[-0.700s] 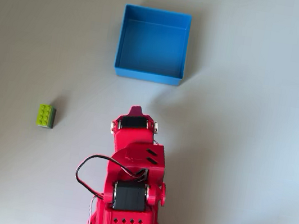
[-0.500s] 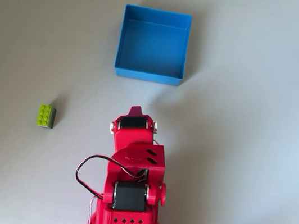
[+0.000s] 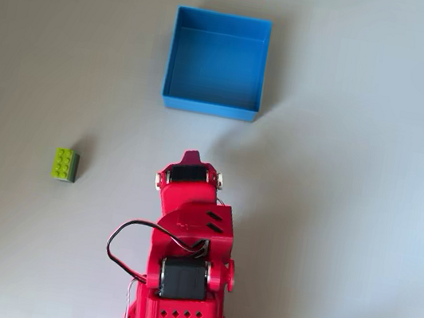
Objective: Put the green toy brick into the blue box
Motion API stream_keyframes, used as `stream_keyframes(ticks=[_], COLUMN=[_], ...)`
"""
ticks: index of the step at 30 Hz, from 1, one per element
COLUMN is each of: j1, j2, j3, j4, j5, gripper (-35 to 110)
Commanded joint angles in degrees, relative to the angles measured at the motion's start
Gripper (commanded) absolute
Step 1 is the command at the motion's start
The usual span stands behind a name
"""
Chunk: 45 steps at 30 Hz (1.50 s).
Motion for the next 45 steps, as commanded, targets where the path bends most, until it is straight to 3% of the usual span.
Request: stream_keyframes(ticks=[1, 15, 21, 31, 35, 45], j1=[-0.5, -4.0, -7.7, -12.2, -13.8, -18.9], j2=[0.7, -1.3, -14.0, -37.2, -45.7, -63.5], j3=[0.8, -6.3, -15.6, -30.7, -38.7, -55.5], j4=[0.3, -5.6, -5.5, -4.0, 0.2, 9.9], j5=[-0.9, -8.2, -10.2, -25.1, -29.8, -36.5], gripper=[0, 0, 0, 0, 22, 29])
